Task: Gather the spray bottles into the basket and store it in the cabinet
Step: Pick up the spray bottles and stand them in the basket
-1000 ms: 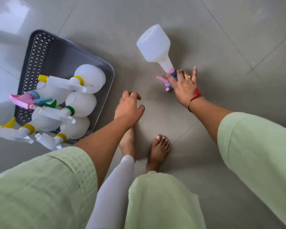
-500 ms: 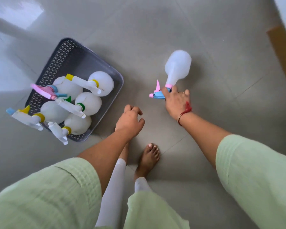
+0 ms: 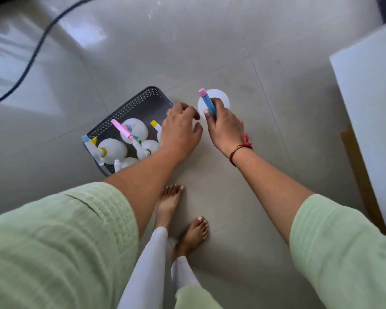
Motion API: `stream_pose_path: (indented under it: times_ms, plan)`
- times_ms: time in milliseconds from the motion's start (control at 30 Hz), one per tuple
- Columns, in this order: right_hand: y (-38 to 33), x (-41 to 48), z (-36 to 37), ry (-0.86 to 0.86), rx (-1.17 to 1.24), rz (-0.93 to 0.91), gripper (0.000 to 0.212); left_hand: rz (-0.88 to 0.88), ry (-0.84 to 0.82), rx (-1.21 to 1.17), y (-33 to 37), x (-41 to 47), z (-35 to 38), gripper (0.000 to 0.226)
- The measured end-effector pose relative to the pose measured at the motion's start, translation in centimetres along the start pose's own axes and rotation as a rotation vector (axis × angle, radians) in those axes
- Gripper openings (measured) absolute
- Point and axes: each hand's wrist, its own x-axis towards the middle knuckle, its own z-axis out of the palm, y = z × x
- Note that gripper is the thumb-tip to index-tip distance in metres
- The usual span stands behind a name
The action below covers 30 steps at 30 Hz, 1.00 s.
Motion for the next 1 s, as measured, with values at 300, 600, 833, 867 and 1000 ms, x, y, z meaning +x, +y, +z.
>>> stream_pose_path:
  times_ms: [300, 600, 833, 867, 1000]
  plan:
    - [-7.6, 4.7, 2.5, -0.111, 0.083, -0.097, 0.039, -0.196, 0.125, 0.164, -8.2, -0.1, -5.8, 0.025]
    - [-8.9, 6.4, 6.9, -0.315, 0.029, -0.083, 0.039, -0.290, 0.078, 0.174, -12.8, -0.3, -6.6, 0.026]
    - [-8.9, 8.0, 10.1, -0.298, -0.067, -0.032, 0.037, -0.333, 0.044, 0.168, -15.1, 0.6, -5.9, 0.027]
    - [-8.9, 8.1, 10.4, -0.293, -0.078, -0.029, 0.037, -0.328, 0.044, 0.166, -15.3, 0.6, -5.8, 0.027]
    - [-8.7, 8.6, 11.4, -0.290, -0.092, 0.001, 0.035, -0.316, 0.022, 0.153, -16.0, 0.9, -5.2, 0.028]
